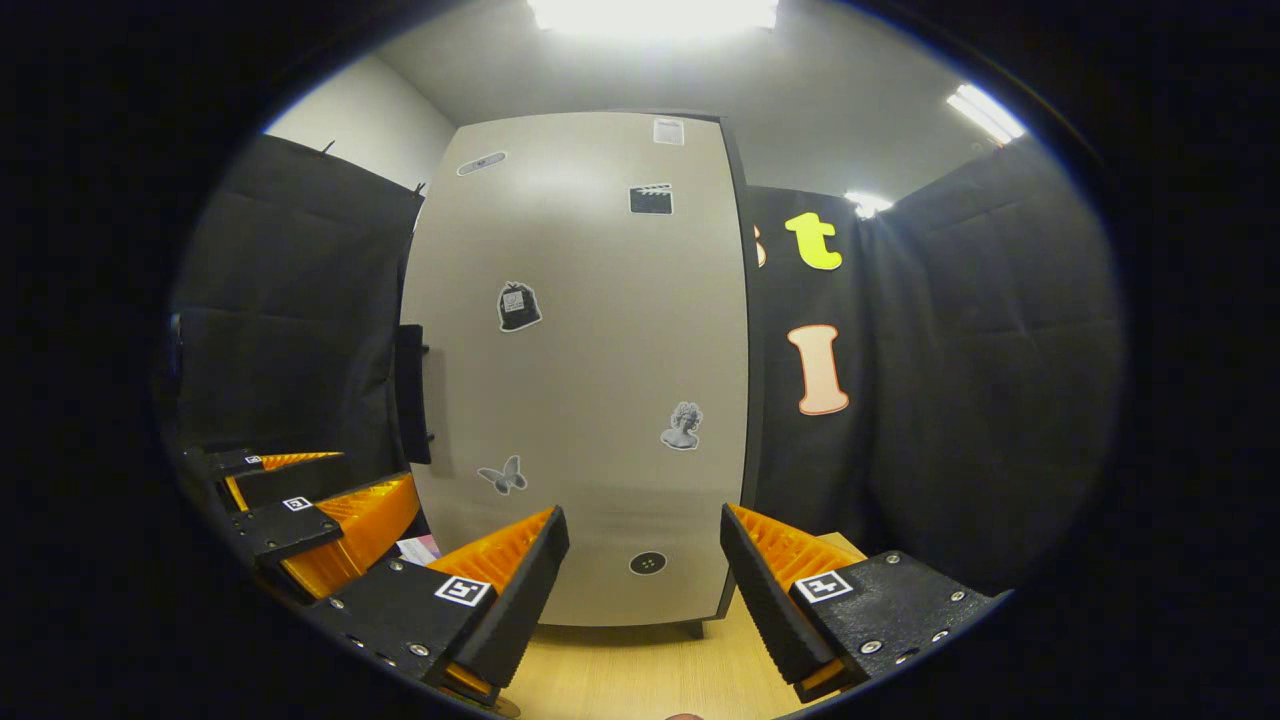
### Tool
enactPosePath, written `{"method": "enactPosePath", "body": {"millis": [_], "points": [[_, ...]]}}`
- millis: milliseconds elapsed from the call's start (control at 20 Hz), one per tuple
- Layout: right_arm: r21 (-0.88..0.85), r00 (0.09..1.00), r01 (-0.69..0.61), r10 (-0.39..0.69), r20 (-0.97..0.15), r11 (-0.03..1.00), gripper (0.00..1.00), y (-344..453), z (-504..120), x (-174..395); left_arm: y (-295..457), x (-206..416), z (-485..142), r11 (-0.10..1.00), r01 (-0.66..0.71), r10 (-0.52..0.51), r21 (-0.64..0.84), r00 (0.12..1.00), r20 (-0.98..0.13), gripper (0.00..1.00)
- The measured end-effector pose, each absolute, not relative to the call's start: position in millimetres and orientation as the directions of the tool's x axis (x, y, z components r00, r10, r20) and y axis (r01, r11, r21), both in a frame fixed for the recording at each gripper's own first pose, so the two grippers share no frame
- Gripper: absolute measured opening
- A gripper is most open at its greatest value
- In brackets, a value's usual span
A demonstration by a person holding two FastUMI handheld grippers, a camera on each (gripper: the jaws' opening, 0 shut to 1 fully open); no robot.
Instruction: Open the cabinet door with the right hand, grasp the bottle in the cabinet with the left hand and place it on the coaster, then close the cabinet door with the right hand.
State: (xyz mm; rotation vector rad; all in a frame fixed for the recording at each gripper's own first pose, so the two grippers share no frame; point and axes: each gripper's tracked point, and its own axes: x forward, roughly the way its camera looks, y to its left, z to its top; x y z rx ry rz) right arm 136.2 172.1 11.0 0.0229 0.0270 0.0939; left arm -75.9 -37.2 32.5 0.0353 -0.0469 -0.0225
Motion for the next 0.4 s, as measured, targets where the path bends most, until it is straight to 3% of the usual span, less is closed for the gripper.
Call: {"method": "enactPosePath", "body": {"millis": [400], "points": [[0.037,0.996,-0.090,0.091,-0.020,0.995,0.95,167.2,14.0,135.9,-34.5,-73.0,40.2,0.999,0.020,-0.021,0.028,0.998,0.063,0.77]]}}
